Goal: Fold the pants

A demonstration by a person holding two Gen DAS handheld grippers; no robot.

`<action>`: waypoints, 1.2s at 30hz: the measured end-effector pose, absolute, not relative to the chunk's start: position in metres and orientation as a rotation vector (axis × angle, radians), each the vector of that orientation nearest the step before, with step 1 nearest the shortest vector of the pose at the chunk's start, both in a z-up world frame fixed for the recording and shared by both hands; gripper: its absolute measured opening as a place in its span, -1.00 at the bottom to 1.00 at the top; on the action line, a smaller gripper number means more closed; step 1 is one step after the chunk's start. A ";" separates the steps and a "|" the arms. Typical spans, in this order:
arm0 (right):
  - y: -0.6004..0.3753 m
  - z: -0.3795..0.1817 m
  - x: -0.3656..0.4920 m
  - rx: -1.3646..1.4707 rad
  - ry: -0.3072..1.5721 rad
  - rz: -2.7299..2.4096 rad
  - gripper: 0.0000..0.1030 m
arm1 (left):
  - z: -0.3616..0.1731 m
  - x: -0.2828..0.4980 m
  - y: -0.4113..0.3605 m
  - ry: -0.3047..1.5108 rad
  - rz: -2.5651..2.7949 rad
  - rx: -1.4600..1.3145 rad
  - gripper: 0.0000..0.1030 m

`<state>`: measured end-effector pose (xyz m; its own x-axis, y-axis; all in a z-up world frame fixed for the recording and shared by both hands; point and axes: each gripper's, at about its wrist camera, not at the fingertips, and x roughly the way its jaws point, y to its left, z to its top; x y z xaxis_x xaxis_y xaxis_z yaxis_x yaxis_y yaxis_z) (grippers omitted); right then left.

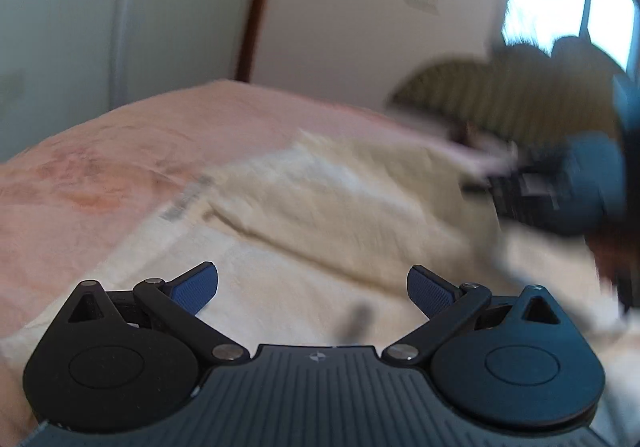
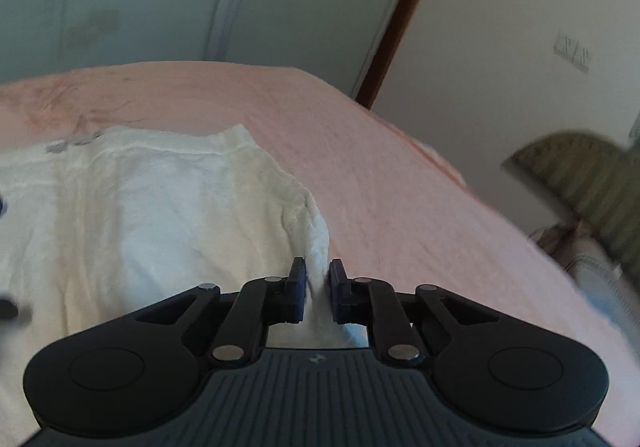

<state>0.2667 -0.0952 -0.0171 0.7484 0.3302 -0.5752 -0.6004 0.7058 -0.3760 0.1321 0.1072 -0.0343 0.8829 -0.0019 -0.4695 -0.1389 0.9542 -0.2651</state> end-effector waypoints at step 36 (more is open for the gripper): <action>-0.061 -0.047 0.041 -0.817 0.314 0.551 -0.64 | -0.033 0.099 0.205 0.522 -0.037 -1.012 -0.62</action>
<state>0.0406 -0.0610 -0.0470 0.8160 0.3410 -0.4667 -0.5754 0.5559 -0.5999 0.0993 0.2045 -0.0332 0.8773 -0.2664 -0.3993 -0.2070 0.5406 -0.8154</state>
